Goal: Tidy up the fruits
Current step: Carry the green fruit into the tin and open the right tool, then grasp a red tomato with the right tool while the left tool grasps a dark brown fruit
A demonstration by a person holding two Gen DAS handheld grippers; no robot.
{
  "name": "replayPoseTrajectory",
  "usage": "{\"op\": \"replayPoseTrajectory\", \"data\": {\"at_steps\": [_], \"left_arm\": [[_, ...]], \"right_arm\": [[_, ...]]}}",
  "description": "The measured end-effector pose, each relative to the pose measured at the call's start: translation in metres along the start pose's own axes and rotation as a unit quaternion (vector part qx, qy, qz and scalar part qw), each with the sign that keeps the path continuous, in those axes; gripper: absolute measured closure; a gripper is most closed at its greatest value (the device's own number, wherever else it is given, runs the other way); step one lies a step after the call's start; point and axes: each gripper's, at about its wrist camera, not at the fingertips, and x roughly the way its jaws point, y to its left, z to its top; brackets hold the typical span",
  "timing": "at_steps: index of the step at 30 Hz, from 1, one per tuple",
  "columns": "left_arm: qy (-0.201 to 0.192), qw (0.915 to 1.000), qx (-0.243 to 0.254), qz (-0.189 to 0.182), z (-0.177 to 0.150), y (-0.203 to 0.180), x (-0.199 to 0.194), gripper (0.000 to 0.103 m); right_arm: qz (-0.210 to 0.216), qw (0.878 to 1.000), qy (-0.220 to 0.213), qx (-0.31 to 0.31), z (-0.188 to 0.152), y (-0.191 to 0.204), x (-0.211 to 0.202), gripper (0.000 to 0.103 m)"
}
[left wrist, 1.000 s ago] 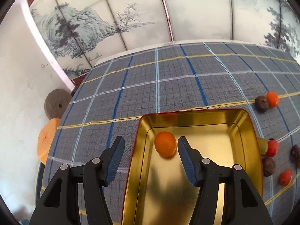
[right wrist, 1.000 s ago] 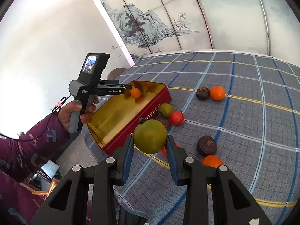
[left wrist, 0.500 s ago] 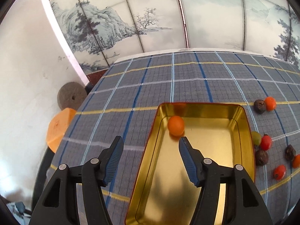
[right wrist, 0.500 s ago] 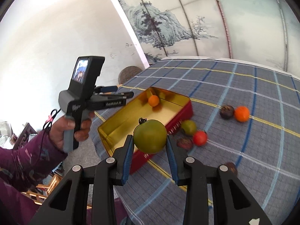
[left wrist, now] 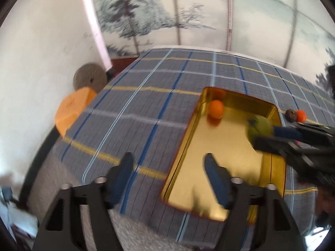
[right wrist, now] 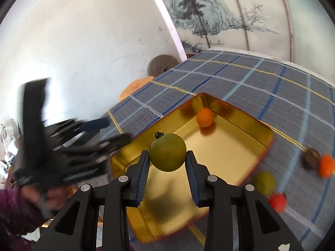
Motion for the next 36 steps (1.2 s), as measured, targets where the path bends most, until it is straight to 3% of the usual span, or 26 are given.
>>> {"op": "replayPoseTrajectory", "data": {"at_steps": [3,5,11,14,16,17,19,23,26,30,36], "left_arm": [[-0.010,0.9999,-0.001,0.008,-0.013,0.010,-0.015,0.021],[-0.012,0.9995,0.010,0.026,-0.020,0.010,-0.023,0.005],[-0.035,0.9985,0.026,0.033,-0.029,0.007,-0.043,0.004],[-0.025,0.9994,0.019,0.014,-0.028,0.004,-0.046,0.003],[-0.034,0.9993,0.017,-0.004,-0.029,0.001,-0.050,0.003],[-0.039,0.9990,0.021,-0.011,-0.030,-0.001,-0.051,0.003],[-0.038,0.9981,0.023,-0.043,-0.031,-0.002,-0.053,0.003],[-0.031,0.9960,0.008,-0.084,-0.031,-0.002,-0.053,0.003],[-0.034,0.9942,0.008,-0.101,-0.033,-0.006,-0.057,0.003],[-0.044,0.9925,0.028,-0.110,-0.036,-0.023,-0.062,0.003],[-0.037,0.9894,0.059,-0.128,-0.038,-0.053,-0.067,0.003]], "right_arm": [[-0.004,1.000,0.017,0.001,0.013,-0.001,0.028,0.070],[-0.008,1.000,0.025,0.006,0.019,-0.001,0.043,0.070],[-0.038,0.998,0.039,0.003,0.033,0.002,0.073,0.069],[-0.058,0.998,0.040,0.002,0.039,0.005,0.078,0.068],[-0.053,0.998,0.017,0.014,0.042,0.004,0.069,0.062],[-0.052,0.998,-0.002,0.022,0.041,0.003,0.058,0.052],[-0.044,0.998,-0.027,0.036,0.039,-0.001,0.040,0.040],[-0.023,0.996,-0.070,0.057,0.016,-0.010,-0.020,0.039],[-0.024,0.994,-0.093,0.056,-0.023,-0.018,-0.075,0.039],[-0.094,0.993,-0.059,0.026,-0.087,-0.030,-0.127,0.039],[-0.104,0.993,-0.047,0.003,-0.124,-0.029,-0.150,0.039]]}}
